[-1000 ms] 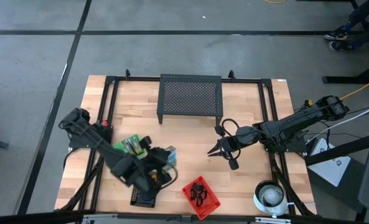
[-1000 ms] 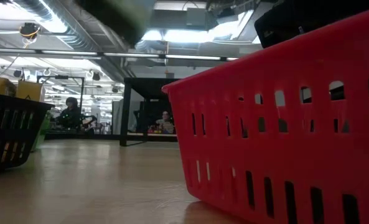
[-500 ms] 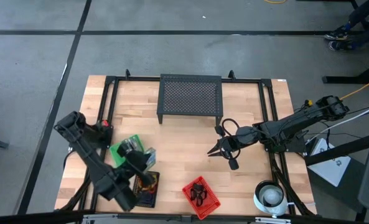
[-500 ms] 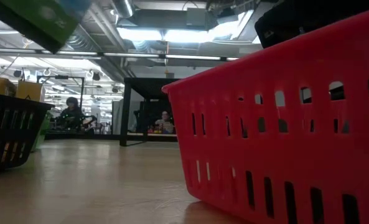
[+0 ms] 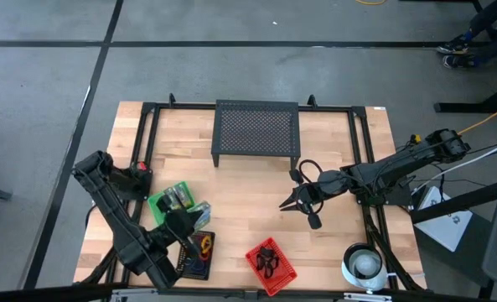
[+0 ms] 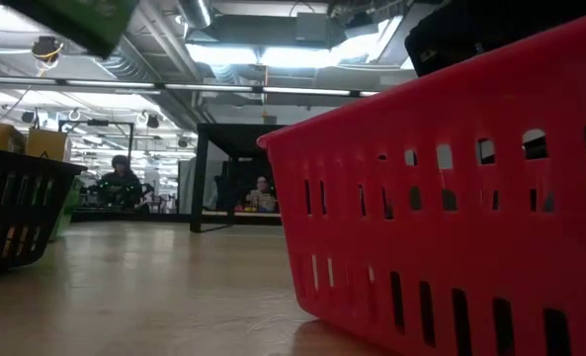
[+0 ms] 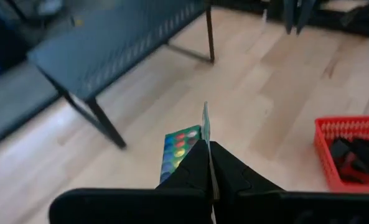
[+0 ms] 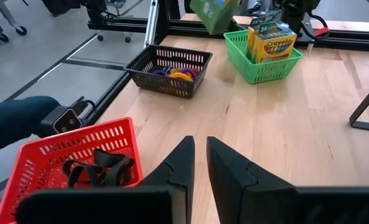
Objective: Pick & Place Office Desk Supplies
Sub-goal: Put the yellow crayon box into the green bin
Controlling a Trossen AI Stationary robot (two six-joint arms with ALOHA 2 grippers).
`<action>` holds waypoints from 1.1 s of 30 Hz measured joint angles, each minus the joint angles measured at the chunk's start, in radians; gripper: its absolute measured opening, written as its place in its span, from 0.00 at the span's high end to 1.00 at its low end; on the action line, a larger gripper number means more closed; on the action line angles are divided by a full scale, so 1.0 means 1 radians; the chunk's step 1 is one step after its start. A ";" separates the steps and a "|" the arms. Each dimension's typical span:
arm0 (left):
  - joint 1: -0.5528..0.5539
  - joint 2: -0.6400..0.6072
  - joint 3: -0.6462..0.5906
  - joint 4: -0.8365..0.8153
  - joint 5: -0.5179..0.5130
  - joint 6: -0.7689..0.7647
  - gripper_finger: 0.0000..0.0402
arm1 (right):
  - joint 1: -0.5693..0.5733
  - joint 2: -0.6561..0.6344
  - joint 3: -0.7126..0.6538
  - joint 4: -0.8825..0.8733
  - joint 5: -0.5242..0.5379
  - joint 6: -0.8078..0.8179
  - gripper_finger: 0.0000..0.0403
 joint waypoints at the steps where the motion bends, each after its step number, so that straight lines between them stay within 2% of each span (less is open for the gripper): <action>1: 0.003 -0.007 0.000 0.001 -0.020 0.026 1.00 | 0.000 0.000 0.000 0.000 0.000 0.000 0.89; 4: 0.028 -0.050 0.000 0.028 -0.009 0.175 1.00 | 0.000 0.000 0.000 0.000 0.000 0.009 0.89; 7: 0.072 -0.101 0.000 0.112 0.041 0.385 1.00 | 0.000 0.000 0.000 0.000 0.031 0.040 0.89; 13: 0.182 -0.184 -0.030 0.475 0.230 0.969 1.00 | 0.000 0.000 0.000 0.001 0.139 0.111 0.89; 16: 0.237 -0.190 -0.032 0.581 0.326 1.204 1.00 | 0.000 0.000 0.000 0.001 0.158 0.111 0.89; 18: 0.275 -0.193 -0.032 0.628 0.428 1.333 0.99 | 0.000 0.000 0.000 0.002 0.158 0.112 0.89; 22: 0.352 -0.194 -0.032 0.757 0.687 1.511 1.00 | 0.001 0.000 0.000 0.010 0.157 0.157 0.89; 29: 0.420 -0.194 -0.032 0.891 1.013 1.800 1.00 | 0.001 0.000 0.000 0.024 0.157 0.261 0.89; 33: 0.440 -0.195 -0.046 0.891 1.168 1.878 1.00 | 0.003 0.000 0.000 0.064 0.157 0.323 0.89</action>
